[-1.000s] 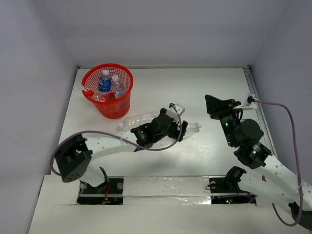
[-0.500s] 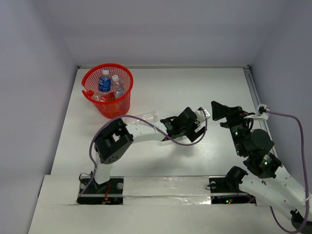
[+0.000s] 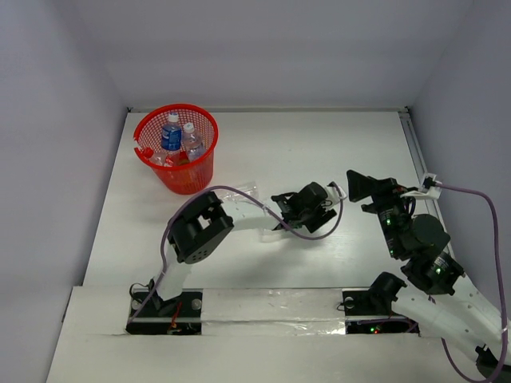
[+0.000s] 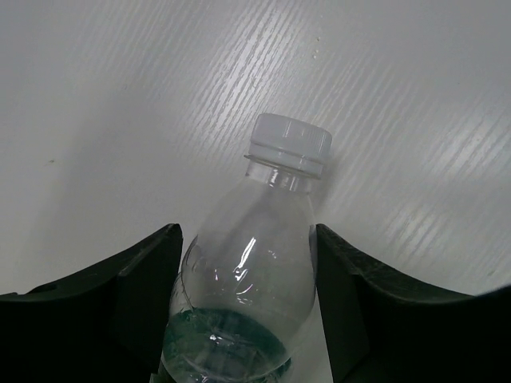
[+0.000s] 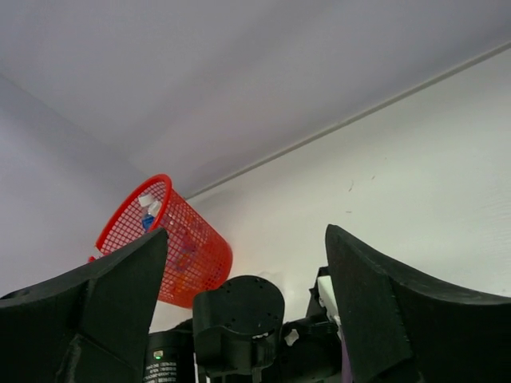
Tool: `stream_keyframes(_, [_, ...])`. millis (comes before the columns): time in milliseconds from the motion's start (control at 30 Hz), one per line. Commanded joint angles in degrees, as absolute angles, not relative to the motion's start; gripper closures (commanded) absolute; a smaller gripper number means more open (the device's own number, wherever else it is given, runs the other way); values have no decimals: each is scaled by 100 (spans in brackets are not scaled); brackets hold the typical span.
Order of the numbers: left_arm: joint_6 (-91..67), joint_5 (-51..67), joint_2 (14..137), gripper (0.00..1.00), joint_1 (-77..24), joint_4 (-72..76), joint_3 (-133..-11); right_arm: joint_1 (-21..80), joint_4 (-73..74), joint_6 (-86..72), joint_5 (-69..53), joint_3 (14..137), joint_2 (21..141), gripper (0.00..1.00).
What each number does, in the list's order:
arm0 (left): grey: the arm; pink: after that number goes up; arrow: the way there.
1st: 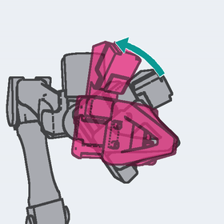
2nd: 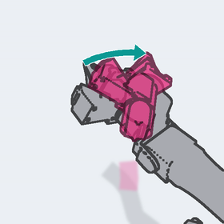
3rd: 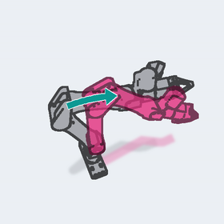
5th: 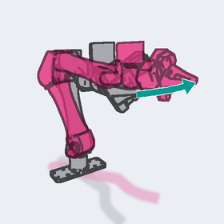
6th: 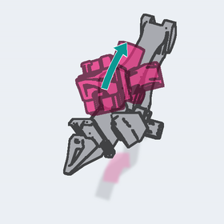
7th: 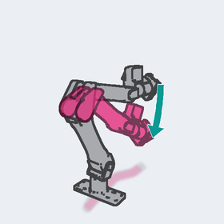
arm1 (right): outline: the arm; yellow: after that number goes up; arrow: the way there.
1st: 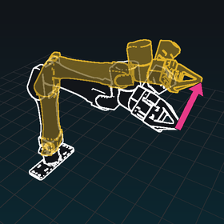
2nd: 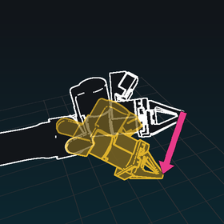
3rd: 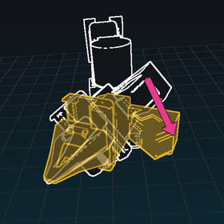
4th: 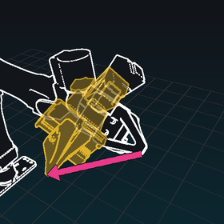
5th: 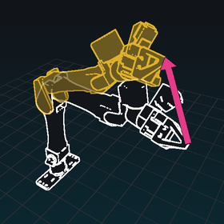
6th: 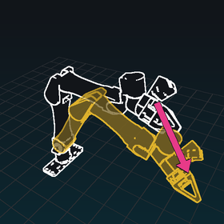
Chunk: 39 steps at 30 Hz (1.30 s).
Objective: Put the plastic bottles in the bin
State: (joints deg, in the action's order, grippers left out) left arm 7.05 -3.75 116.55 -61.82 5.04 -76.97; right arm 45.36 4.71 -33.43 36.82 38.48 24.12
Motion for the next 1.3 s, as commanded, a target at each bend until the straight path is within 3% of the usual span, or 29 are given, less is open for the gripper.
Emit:
stream_keyframes(0, [651,-492,11059,46,-6196,632,-7849,4518,615,-3226,3639,3973,2365,17])
stream_keyframes(200, [396,-606,9733,51,-6047,738,-7682,4518,660,-3120,3490,4034,2285,43])
stream_keyframes(633, [-1520,-1317,6628,52,-4115,1775,-6636,4518,53,-3015,2488,4069,2969,52])
stream_keyframes(900, [-1389,-1978,6222,52,-2753,1810,-6785,4518,-1290,-3489,1029,4078,5304,58])
stream_keyframes(1133, [-1827,-1786,6574,56,-1232,2039,-6688,4948,-1670,-3630,1055,4368,6747,56])
stream_keyframes(1233, [-2030,-1731,6811,56,-906,2240,-6662,5080,-1871,-3770,1028,4377,7065,43])
stream_keyframes(1267, [-2074,-1740,6864,56,-853,2302,-6619,5080,-1898,-3927,1046,4386,7258,32])
